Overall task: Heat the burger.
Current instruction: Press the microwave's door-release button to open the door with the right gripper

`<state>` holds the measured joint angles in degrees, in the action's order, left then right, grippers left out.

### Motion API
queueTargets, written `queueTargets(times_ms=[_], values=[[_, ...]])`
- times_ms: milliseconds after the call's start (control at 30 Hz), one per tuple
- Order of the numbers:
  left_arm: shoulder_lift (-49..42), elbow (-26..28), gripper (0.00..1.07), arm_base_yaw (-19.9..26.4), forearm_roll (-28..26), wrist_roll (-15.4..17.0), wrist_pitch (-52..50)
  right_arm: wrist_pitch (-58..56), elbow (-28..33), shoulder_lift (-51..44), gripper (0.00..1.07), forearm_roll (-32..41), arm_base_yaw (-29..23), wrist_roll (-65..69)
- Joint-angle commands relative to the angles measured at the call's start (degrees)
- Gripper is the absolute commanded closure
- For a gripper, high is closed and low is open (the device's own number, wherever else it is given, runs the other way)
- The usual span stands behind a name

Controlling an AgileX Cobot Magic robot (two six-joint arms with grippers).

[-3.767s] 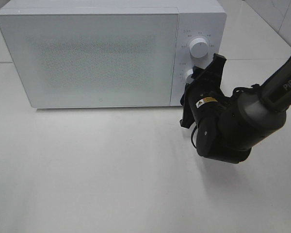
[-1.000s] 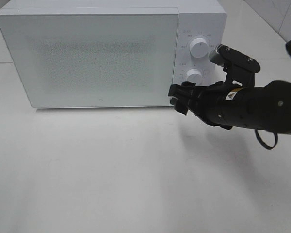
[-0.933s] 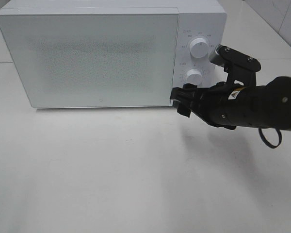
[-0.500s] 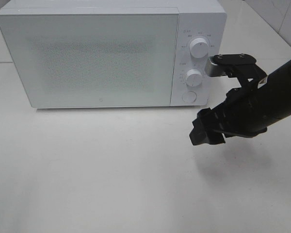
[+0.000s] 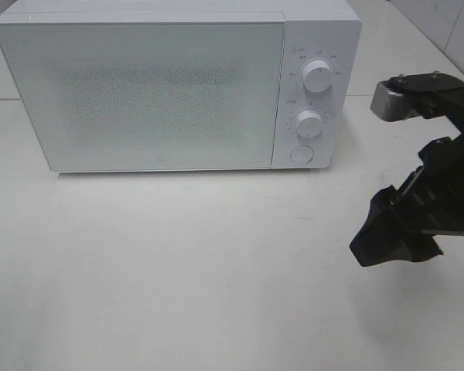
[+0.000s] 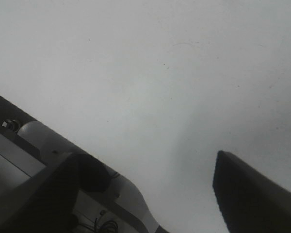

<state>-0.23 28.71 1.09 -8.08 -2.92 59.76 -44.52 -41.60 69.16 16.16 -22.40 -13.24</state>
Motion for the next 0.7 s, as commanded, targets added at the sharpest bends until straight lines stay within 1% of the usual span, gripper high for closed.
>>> queueTargets(times_ms=[33, 100, 133, 167, 233, 300, 400, 467, 500, 533, 567, 600, 633, 667, 700], values=[[-1.6, -0.2, 0.12, 0.2, -0.2, 0.3, -0.6, -3.0, -0.3, -2.9, 0.33, -2.2, 0.4, 2.1], [-1.6, -0.2, 0.12, 0.2, -0.2, 0.3, -0.6, -6.1, -0.3, -6.4, 0.33, -4.6, 0.4, 4.7], [-1.6, -0.2, 0.12, 0.2, -0.2, 0.3, -0.6, -6.1, -0.3, -6.4, 0.33, -4.6, 0.4, 4.7], [-1.6, -0.2, 0.12, 0.2, -0.2, 0.3, -0.6, -8.3, -0.3, -8.9, 0.33, -6.0, 0.4, 6.0], [-1.6, -0.2, 0.12, 0.2, -0.2, 0.3, -0.6, -9.2, -0.3, -10.4, 0.33, -6.9, 0.4, 6.7], [-1.6, -0.2, 0.12, 0.2, -0.2, 0.3, -0.6, -11.2, -0.2, -15.4, 0.33, -9.1, 0.4, 8.0], [-1.6, -0.2, 0.12, 0.2, -0.2, 0.3, -0.6, -11.5, -0.1, -17.1, 0.33, -9.7, 0.4, 8.5], [-1.6, -0.2, 0.12, 0.2, -0.2, 0.3, -0.6, -12.3, 1.0, -26.2, 0.33, -10.9, 0.4, 8.9], [-1.6, -0.2, 0.12, 0.2, -0.2, 0.3, -0.6, -12.4, 1.4, -28.8, 0.33, -10.9, 0.4, 8.9], [-1.6, -0.2, 0.12, 0.2, -0.2, 0.3, -0.6, -12.4, 1.4, -28.8, 0.33, -10.9, 0.4, 8.9], [-1.6, -0.2, 0.12, 0.2, -0.2, 0.3, -0.6, -12.9, 2.2, -34.1, 0.33, -11.1, 0.4, 8.9], [-1.6, -0.2, 0.12, 0.2, -0.2, 0.3, -0.6, -12.9, 2.2, -34.1, 0.33, -11.1, 0.4, 8.9], [-1.6, -0.2, 0.12, 0.2, -0.2, 0.3, -0.6, -13.3, 2.6, -36.3, 0.33, -11.2, 0.4, 9.0], [-1.6, -0.2, 0.12, 0.2, -0.2, 0.3, -0.6, -13.7, 3.3, -41.1, 0.33, -11.2, 0.4, 9.8], [-1.6, -0.2, 0.12, 0.2, -0.2, 0.3, -0.6, -13.7, 3.3, -41.1, 0.33, -11.2, 0.4, 9.8]])
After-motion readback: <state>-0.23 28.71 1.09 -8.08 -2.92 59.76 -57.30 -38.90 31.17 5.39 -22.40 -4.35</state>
